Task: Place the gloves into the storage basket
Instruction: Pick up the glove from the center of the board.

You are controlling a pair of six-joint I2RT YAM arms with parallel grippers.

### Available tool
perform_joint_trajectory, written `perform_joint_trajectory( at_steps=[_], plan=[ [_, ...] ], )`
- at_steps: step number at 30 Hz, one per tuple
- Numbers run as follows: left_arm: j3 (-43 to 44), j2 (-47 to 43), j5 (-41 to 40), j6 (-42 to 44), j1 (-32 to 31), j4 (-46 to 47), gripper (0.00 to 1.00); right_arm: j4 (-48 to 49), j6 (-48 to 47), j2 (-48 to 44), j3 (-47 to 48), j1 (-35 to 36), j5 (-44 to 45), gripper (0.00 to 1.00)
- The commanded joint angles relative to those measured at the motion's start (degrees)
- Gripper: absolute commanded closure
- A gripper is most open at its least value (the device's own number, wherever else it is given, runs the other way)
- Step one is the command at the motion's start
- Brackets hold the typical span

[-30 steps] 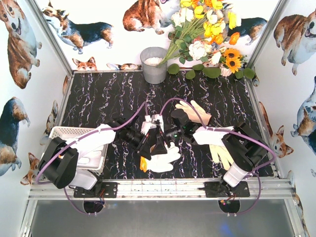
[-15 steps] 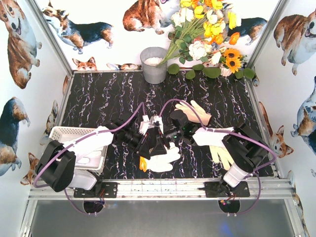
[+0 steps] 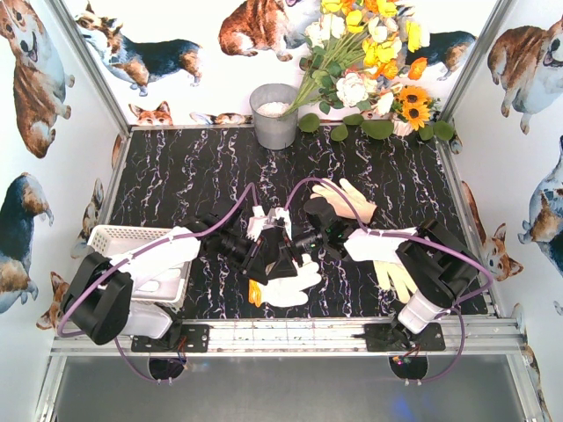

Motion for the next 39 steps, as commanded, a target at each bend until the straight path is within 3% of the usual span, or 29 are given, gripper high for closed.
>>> perform_joint_trajectory(
  at_steps=[1,9,21,24,28,31,36,39],
  plan=[
    [0.64,-2.78,3.31,-0.70,0.82,6.72,1.00,-2.75,-1.64,0.77,-1.31,1.20,0.68,0.41],
    [-1.78,-4.02,3.50,-2.34,0.78,8.12,1.00,-2.38,-1.65,1.74,-1.05,1.20,0.45,0.42],
    [-1.86,-4.06,-2.61,-3.44,0.84,9.30,1.00,-2.34,-0.03,-0.06,-1.74,1.20,-1.29,0.92],
    [-2.57,-3.86,-4.59,-4.25,0.79,10.45,1.00,-1.94,0.49,-0.91,-2.17,1.20,-0.68,1.00],
    [-4.10,-4.46,-5.35,-6.03,0.78,13.92,0.97,-2.34,0.43,-2.49,-3.00,1.20,2.82,1.00],
    [-4.00,-3.45,-11.27,-6.36,1.06,12.52,0.98,-3.16,0.93,-4.60,-4.31,1.20,8.64,0.98],
    [-4.80,0.66,-8.23,-8.69,1.65,17.55,0.99,-0.14,7.86,-11.31,-9.67,1.20,21.66,0.79],
    [-1.69,4.11,-7.40,-4.92,1.70,15.38,1.00,-0.32,13.01,-15.47,-12.31,1.20,26.89,0.72]
  ],
)
